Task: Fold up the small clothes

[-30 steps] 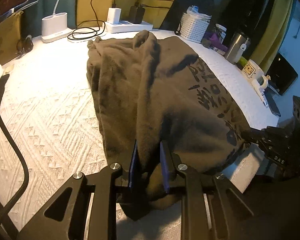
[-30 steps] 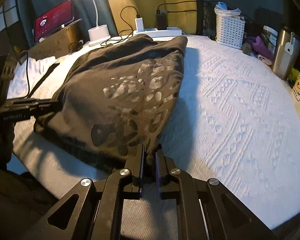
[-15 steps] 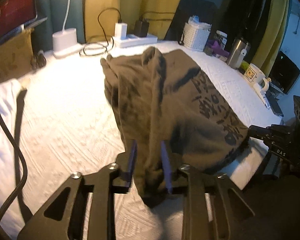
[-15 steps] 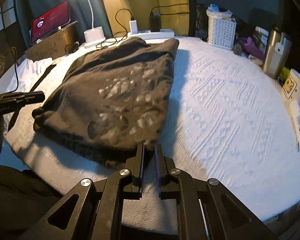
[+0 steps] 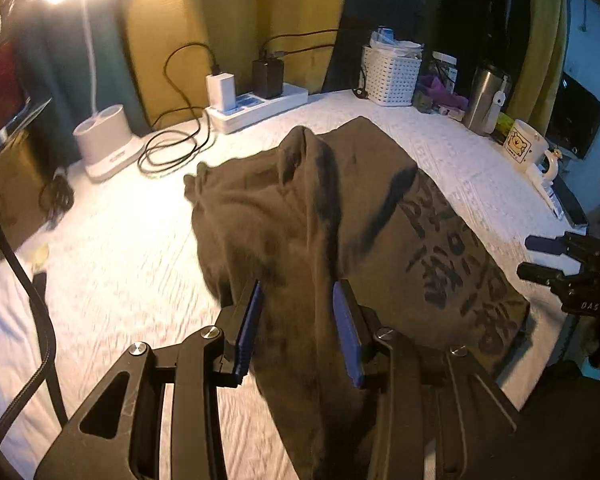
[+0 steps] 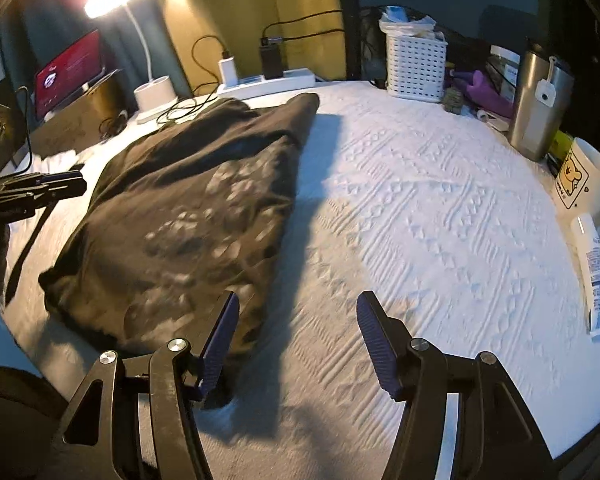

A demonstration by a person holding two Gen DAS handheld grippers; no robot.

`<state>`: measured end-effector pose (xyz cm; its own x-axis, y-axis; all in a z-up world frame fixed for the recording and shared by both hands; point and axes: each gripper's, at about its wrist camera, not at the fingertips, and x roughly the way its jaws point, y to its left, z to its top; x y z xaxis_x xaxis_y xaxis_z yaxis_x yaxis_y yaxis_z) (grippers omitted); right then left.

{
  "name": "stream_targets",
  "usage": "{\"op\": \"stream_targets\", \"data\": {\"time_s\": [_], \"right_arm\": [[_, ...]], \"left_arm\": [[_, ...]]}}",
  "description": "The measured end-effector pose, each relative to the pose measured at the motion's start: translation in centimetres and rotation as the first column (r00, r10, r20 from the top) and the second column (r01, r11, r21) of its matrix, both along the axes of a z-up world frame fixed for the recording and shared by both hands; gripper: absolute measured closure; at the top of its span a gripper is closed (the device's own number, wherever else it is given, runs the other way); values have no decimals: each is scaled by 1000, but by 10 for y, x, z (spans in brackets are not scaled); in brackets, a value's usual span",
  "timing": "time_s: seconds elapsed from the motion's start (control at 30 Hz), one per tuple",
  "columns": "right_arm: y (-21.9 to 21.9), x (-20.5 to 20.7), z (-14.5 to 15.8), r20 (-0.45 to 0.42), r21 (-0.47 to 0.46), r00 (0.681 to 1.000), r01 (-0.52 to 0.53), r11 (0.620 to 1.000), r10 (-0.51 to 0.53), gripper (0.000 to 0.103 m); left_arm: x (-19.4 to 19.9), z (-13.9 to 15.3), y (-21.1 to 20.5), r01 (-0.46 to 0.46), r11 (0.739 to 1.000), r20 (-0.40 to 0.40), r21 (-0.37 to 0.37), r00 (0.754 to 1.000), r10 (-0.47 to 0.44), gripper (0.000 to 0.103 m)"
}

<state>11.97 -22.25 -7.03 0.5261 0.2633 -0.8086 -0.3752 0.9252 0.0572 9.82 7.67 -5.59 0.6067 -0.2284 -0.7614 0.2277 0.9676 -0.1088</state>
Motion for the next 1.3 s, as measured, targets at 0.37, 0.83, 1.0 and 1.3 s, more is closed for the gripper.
{"op": "stream_targets", "data": {"time_s": [0.37,0.83,1.0,1.3], "right_arm": [[-1,62,7,-13,42,1000,-5,999,6,40],[27,141,0,6,55,996,-88,995,88,40],[30,165,0,28,71,996,-92,993,90,40],[29,221,4,22,165,997,-74,984,71,40]], "left_arm": [[53,4,-10,7,1000,1,-9,1000,-7,61],[115,-4,-21,28,1000,-3,-8,1000,-28,61],[145,-13,-21,71,996,-24,-57,997,-73,61],[178,-32,-15,126,977,-67,-173,988,-139,61]]}}
